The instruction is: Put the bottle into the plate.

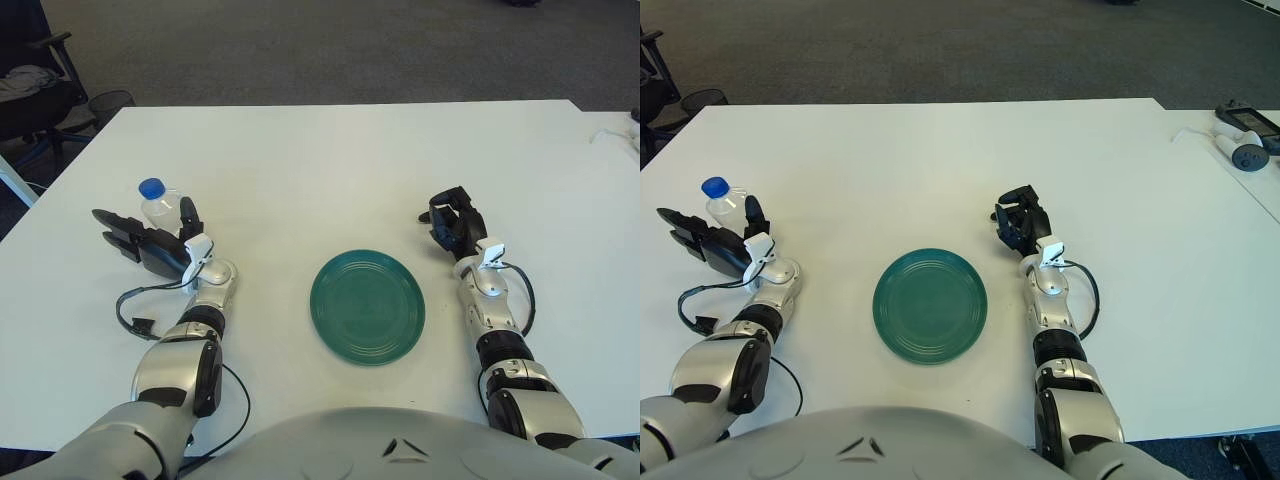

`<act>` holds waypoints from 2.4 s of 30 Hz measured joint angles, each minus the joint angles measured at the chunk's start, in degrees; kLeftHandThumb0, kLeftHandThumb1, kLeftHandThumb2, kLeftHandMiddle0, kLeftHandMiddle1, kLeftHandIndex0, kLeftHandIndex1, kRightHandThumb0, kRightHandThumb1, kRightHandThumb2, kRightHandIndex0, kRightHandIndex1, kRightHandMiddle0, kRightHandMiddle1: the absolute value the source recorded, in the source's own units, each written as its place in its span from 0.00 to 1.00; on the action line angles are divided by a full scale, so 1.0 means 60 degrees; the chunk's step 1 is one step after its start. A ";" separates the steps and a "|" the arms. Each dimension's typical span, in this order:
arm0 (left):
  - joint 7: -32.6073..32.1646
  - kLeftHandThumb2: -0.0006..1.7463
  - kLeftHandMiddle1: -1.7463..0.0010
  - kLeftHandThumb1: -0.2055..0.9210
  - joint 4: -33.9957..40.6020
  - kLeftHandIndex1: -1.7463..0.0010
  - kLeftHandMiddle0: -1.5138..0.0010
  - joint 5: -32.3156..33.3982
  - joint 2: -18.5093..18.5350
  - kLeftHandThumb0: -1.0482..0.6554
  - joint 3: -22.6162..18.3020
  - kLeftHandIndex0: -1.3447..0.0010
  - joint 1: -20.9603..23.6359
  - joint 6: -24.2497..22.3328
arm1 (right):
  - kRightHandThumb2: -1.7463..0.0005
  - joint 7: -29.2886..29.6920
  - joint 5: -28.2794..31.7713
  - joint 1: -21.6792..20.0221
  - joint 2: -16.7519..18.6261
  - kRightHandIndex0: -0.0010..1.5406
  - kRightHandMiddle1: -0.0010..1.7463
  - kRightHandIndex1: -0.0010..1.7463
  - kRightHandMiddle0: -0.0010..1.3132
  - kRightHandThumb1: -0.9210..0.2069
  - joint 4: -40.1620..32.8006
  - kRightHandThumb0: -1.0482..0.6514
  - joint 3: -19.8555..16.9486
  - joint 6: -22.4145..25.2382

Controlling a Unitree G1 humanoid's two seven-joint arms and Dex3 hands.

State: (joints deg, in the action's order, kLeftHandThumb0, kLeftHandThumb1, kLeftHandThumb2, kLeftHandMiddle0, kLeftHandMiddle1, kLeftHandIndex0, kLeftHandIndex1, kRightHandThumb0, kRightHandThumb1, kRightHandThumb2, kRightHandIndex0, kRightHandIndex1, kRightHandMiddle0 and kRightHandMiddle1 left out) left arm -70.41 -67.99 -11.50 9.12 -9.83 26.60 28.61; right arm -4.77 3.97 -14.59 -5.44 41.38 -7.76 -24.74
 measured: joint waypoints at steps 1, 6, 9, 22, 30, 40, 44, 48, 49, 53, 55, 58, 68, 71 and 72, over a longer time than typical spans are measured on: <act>0.0092 0.20 0.96 1.00 -0.0006 0.94 0.89 0.0019 0.0019 0.00 -0.0023 0.99 -0.0002 0.0017 | 0.69 -0.0013 0.0001 -0.0001 -0.0003 0.20 1.00 0.85 0.15 0.05 0.0002 0.61 -0.0001 -0.0001; 0.0830 0.18 0.94 1.00 -0.0076 0.87 0.86 0.0181 0.0248 0.00 -0.0101 1.00 -0.0037 0.0007 | 0.69 -0.0034 0.0000 -0.0002 -0.0006 0.20 1.00 0.85 0.15 0.05 0.0018 0.61 -0.0001 -0.0052; 0.1420 0.17 0.93 1.00 -0.0118 0.83 0.86 0.0215 0.0544 0.00 -0.0083 1.00 -0.0111 -0.0063 | 0.69 -0.0057 -0.0002 -0.0001 -0.0010 0.20 1.00 0.85 0.16 0.05 0.0038 0.61 -0.0001 -0.0114; 0.4919 0.14 0.85 1.00 -0.0129 0.76 0.86 0.0821 0.1581 0.00 -0.0227 1.00 -0.0396 -0.0058 | 0.69 -0.0103 0.0005 0.0019 -0.0026 0.19 1.00 0.86 0.15 0.05 0.0061 0.61 -0.0030 -0.0149; 0.6111 0.16 0.72 1.00 -0.0083 0.74 0.94 0.1377 0.1795 0.00 -0.0536 1.00 -0.0390 -0.0114 | 0.69 -0.0160 0.0040 0.0018 -0.0027 0.19 1.00 0.86 0.15 0.05 0.0061 0.61 -0.0051 -0.0149; 0.6282 0.16 0.68 1.00 -0.0040 0.73 0.96 0.1596 0.1898 0.00 -0.0774 1.00 -0.0290 -0.0253 | 0.69 -0.0210 0.0041 0.0018 -0.0041 0.20 1.00 0.85 0.16 0.05 0.0062 0.61 -0.0064 -0.0149; 0.6260 0.16 0.64 1.00 -0.0039 0.71 0.98 0.1673 0.1909 0.00 -0.0873 1.00 -0.0190 -0.0292 | 0.70 -0.0229 0.0044 0.0018 -0.0043 0.20 1.00 0.84 0.16 0.05 0.0062 0.61 -0.0069 -0.0148; 0.6222 0.16 0.63 1.00 -0.0040 0.70 0.98 0.1722 0.1915 0.00 -0.0958 1.00 -0.0123 -0.0297 | 0.69 -0.0265 0.0065 0.0017 -0.0052 0.20 1.00 0.84 0.17 0.05 0.0061 0.61 -0.0073 -0.0147; 0.6192 0.16 0.63 1.00 -0.0040 0.70 0.98 0.1729 0.1914 0.00 -0.0962 1.00 -0.0121 -0.0297 | 0.69 -0.0271 0.0072 0.0016 -0.0053 0.20 1.00 0.84 0.17 0.06 0.0061 0.61 -0.0073 -0.0147; 0.6100 0.16 0.62 1.00 -0.0046 0.70 0.99 0.1728 0.1915 0.00 -0.0971 1.00 -0.0121 -0.0297 | 0.67 -0.0291 0.0097 0.0016 -0.0059 0.20 1.00 0.84 0.18 0.08 0.0061 0.61 -0.0073 -0.0146; 0.6086 0.16 0.62 1.00 -0.0048 0.70 0.99 0.1728 0.1915 0.00 -0.0973 1.00 -0.0121 -0.0297 | 0.67 -0.0314 0.0122 0.0016 -0.0065 0.20 1.00 0.85 0.18 0.08 0.0061 0.61 -0.0073 -0.0145; 0.6083 0.15 0.62 1.00 -0.0052 0.70 0.99 0.1730 0.1915 0.00 -0.0977 1.00 -0.0121 -0.0297 | 0.66 -0.0349 0.0179 0.0014 -0.0073 0.20 1.00 0.85 0.17 0.08 0.0061 0.61 -0.0073 -0.0139; 0.6074 0.15 0.61 1.00 -0.0086 0.73 1.00 0.1760 0.1944 0.00 -0.1033 1.00 -0.0104 -0.0297 | 0.67 -0.0346 0.0190 0.0008 -0.0121 0.21 1.00 0.85 0.17 0.08 0.0061 0.61 -0.0083 -0.0130; 0.6076 0.15 0.61 1.00 -0.0119 0.73 1.00 0.1762 0.1976 0.00 -0.1061 1.00 -0.0100 -0.0306 | 0.67 -0.0346 0.0187 0.0009 -0.0126 0.20 1.00 0.85 0.18 0.08 0.0058 0.61 -0.0078 -0.0128; 0.6077 0.15 0.61 1.00 -0.0133 0.73 1.00 0.1761 0.1992 0.00 -0.1063 1.00 -0.0099 -0.0311 | 0.67 -0.0346 0.0186 0.0009 -0.0127 0.20 1.00 0.85 0.18 0.08 0.0055 0.61 -0.0076 -0.0126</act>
State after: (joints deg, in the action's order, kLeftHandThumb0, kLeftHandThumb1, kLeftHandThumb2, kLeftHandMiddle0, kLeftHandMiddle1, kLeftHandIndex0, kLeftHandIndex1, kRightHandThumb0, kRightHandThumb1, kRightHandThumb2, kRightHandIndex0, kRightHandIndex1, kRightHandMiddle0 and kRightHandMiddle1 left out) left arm -33.95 -68.79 -0.94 21.07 -16.21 26.01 26.75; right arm -6.85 5.08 -14.53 -6.20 41.71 -8.22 -25.50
